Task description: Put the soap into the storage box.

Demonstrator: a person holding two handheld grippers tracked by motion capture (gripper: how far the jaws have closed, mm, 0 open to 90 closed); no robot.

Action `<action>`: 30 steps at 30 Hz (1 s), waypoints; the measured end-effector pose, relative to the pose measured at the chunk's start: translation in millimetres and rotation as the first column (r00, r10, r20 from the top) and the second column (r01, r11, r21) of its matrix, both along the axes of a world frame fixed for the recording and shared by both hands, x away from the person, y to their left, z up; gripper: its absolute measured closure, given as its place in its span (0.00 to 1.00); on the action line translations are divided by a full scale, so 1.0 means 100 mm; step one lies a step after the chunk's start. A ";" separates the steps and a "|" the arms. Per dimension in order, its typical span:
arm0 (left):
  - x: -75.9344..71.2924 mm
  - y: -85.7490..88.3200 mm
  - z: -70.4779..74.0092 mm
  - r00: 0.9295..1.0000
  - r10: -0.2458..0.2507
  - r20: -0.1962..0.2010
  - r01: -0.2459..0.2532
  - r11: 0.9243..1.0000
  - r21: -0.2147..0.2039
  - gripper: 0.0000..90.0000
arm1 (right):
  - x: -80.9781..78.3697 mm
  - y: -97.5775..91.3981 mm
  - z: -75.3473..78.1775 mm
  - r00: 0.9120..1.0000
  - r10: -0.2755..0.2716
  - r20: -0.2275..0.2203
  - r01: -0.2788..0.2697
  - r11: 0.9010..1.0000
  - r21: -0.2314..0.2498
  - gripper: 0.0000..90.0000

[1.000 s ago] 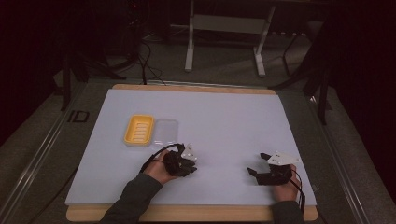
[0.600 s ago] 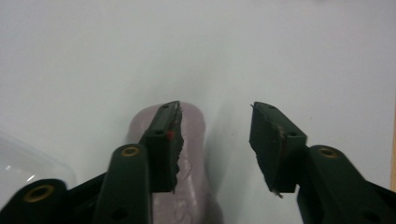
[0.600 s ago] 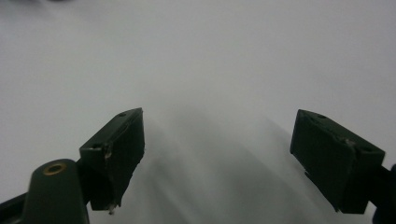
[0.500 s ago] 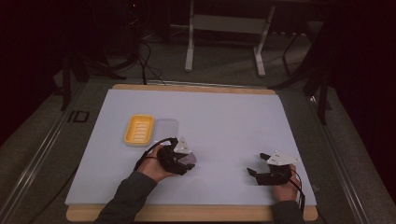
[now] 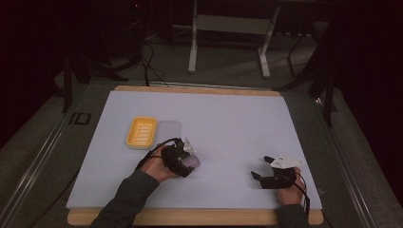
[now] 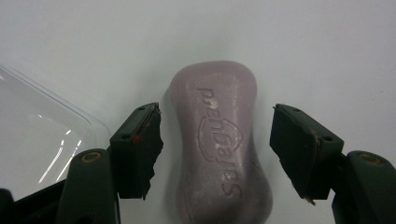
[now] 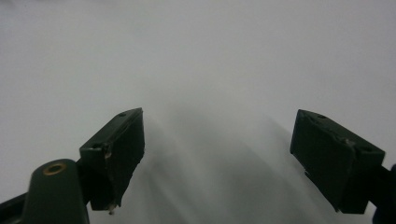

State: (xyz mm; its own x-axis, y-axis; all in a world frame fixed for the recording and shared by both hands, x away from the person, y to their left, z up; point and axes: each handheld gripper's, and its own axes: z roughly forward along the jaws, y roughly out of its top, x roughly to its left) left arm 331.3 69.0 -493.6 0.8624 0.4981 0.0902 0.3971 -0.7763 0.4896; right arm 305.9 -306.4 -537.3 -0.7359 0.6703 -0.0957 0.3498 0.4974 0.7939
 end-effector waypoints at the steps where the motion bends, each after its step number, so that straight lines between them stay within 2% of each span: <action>1: 0.01 -0.01 0.00 1.000 0.003 -0.006 -0.003 1.000 0.007 0.38 | 0.00 0.00 0.00 1.000 0.000 0.000 0.000 1.000 0.000 0.19; 6: 0.05 -0.02 0.00 0.999 0.005 -0.047 -0.005 1.000 0.019 0.40 | 0.00 0.00 0.00 1.000 0.000 -0.002 0.000 1.000 0.000 0.19; 18: 0.13 -0.09 0.01 0.994 0.008 -0.107 0.003 0.995 0.102 0.41 | 0.00 0.00 0.00 1.000 0.002 -0.003 -0.002 1.000 0.000 0.19; 24: 0.15 -0.14 0.02 0.993 -0.009 -0.121 0.025 0.991 0.129 0.44 | 0.00 0.00 0.00 1.000 0.003 -0.002 -0.003 1.000 0.000 0.19; 30: 0.16 -0.17 0.02 0.992 -0.009 -0.126 0.027 0.990 0.138 0.44 | 0.00 0.00 0.00 1.000 0.004 -0.003 -0.004 1.000 0.000 0.19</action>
